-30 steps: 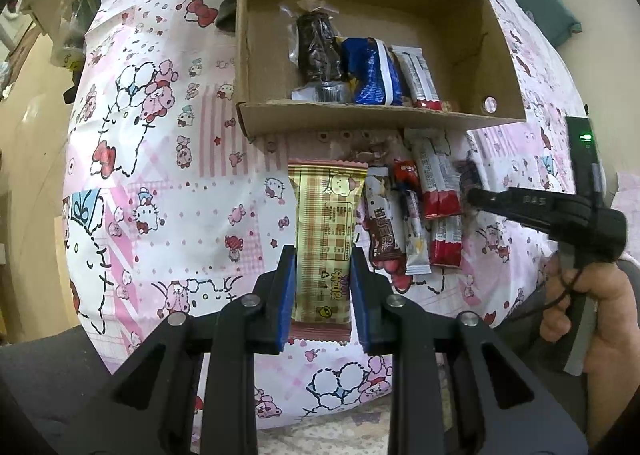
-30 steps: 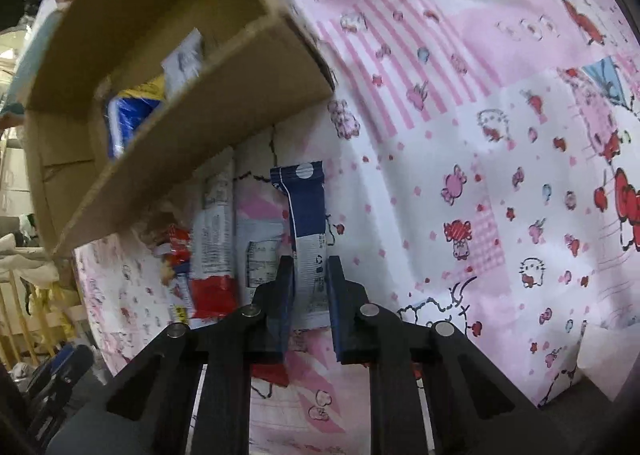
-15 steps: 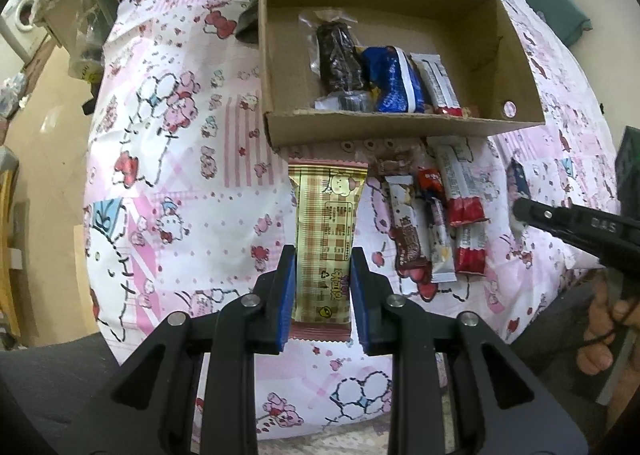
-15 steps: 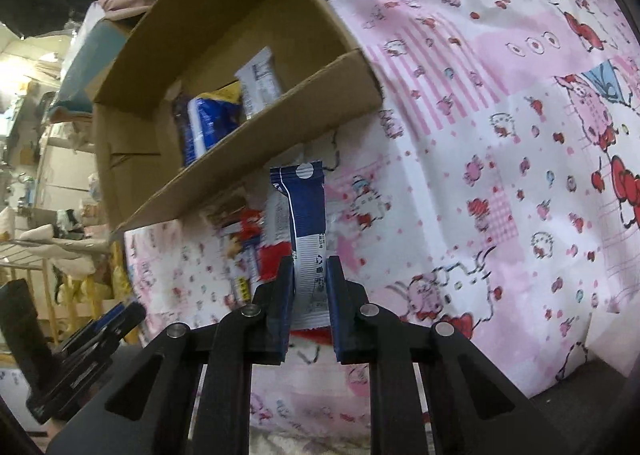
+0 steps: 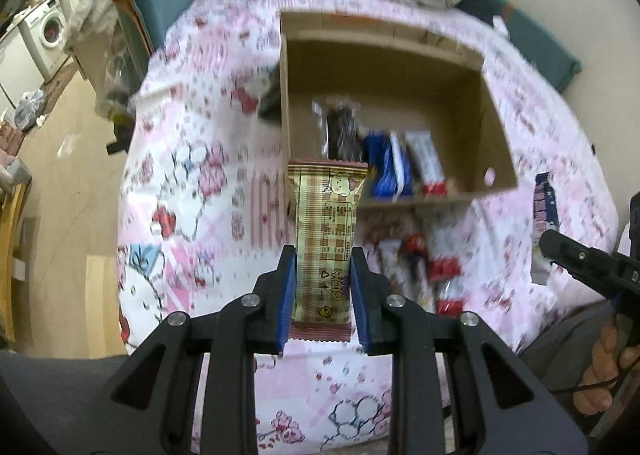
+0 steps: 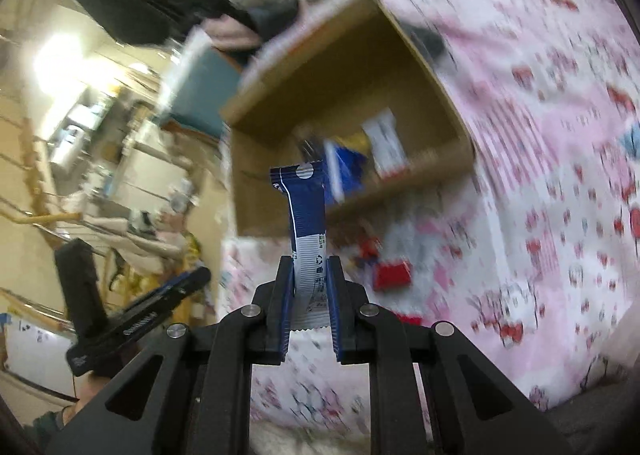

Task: Organize snacks
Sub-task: 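Carry the wafer bar toward the box while the right tool grasps a blue-and-white bar, then lower the wafer bar and blue-and-white bar into the box and open both tools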

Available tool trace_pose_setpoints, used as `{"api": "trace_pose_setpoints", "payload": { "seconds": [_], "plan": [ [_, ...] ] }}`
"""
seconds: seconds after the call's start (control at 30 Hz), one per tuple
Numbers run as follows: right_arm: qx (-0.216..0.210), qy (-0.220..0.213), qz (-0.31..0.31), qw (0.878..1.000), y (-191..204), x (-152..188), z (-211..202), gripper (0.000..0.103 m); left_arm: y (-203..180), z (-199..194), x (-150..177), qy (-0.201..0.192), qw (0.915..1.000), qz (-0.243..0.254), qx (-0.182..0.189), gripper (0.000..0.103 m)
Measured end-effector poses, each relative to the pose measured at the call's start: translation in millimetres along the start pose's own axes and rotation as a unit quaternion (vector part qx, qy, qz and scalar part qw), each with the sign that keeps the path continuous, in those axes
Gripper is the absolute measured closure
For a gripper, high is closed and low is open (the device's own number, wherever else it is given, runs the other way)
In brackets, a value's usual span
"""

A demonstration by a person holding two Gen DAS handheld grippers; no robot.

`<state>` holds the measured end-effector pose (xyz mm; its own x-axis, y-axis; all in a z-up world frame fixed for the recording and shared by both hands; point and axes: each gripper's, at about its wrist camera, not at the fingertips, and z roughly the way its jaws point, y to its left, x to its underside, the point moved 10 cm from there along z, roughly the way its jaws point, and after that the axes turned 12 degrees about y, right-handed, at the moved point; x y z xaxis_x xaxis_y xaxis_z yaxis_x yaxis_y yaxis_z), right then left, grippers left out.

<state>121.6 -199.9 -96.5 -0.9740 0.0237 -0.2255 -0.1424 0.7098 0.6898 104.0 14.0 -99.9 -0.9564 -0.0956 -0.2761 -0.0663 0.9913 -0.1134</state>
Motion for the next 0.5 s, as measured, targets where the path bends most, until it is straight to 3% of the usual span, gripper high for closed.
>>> {"api": "trace_pose_setpoints", "payload": {
  "seconds": [0.23, 0.5],
  "plan": [
    [-0.028, -0.063, -0.03, 0.997, 17, -36, -24, 0.086, -7, -28, -47, -0.058, 0.9982, 0.01, -0.004, 0.081],
    [-0.016, -0.081, -0.043, 0.996, 16, -69, -27, 0.086, -23, -26, -85, -0.068, 0.9975, 0.016, 0.004, 0.081]
  ]
}}
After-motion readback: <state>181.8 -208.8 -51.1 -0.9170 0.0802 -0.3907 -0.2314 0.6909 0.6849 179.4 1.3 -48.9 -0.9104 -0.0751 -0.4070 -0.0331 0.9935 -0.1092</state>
